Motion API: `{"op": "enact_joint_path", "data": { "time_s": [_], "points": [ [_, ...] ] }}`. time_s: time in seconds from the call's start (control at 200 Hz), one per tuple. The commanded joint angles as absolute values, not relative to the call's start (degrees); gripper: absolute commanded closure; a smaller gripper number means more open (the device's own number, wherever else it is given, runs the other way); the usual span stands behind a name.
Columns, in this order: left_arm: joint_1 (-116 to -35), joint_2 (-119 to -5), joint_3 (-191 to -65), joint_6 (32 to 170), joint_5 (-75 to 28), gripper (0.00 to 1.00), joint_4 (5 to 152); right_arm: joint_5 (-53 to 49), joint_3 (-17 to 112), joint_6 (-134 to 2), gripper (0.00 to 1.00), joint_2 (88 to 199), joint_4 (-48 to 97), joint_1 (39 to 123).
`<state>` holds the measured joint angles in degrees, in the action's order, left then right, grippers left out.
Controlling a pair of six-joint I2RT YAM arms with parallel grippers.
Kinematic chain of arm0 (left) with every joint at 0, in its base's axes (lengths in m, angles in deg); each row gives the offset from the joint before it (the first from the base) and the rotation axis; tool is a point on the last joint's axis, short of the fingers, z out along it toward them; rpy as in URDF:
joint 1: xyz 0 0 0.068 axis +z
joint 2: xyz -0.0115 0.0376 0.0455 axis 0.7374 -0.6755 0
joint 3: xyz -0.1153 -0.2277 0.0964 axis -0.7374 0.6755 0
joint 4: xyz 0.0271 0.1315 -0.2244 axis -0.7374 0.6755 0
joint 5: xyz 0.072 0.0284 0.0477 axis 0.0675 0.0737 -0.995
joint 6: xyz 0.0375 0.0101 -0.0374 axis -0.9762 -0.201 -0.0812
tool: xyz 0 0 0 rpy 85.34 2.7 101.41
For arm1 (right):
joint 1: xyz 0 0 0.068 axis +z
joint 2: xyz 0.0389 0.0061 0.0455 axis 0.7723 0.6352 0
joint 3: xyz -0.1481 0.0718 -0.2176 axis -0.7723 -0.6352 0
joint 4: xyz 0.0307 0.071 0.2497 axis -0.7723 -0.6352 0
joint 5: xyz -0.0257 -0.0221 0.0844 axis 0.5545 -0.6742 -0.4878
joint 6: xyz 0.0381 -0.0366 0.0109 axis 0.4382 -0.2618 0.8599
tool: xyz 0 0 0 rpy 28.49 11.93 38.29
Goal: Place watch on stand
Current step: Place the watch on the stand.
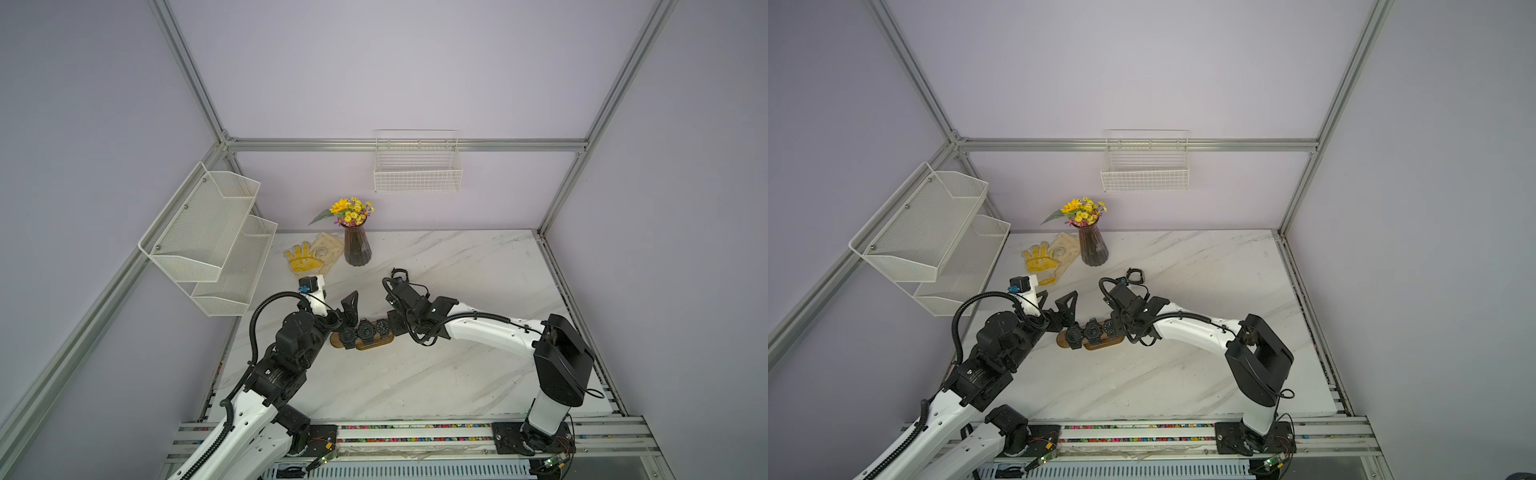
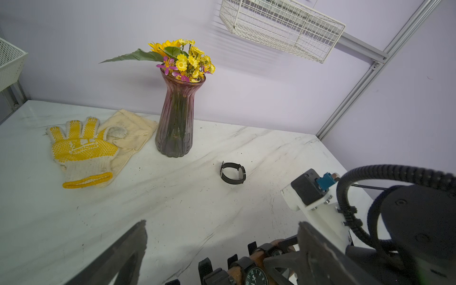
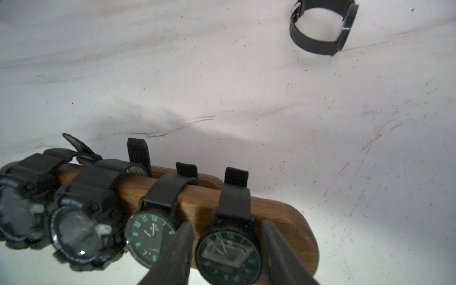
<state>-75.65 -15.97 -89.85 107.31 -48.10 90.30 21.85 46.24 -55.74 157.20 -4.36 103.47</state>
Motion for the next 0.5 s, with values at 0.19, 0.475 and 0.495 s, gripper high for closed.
{"op": "enact_joint_path", "data": {
  "time_s": [0.19, 0.475, 0.495],
  "points": [
    [-75.32, -15.67, -88.87, 107.14, -48.63, 0.05, 88.93, 23.19, 47.74, -55.61, 0.42, 154.78, -4.82, 103.19],
    [-75.28, -18.31, -90.13, 107.97, -48.44, 0.04, 89.74, 21.57, 49.25, -58.38, 0.4, 151.97, -4.72, 95.77],
    [-75.28, -18.41, -90.26, 108.06, -48.45, 0.04, 89.83, 21.37, 49.59, -58.6, 0.39, 152.28, -4.73, 95.07]
  ]
}}
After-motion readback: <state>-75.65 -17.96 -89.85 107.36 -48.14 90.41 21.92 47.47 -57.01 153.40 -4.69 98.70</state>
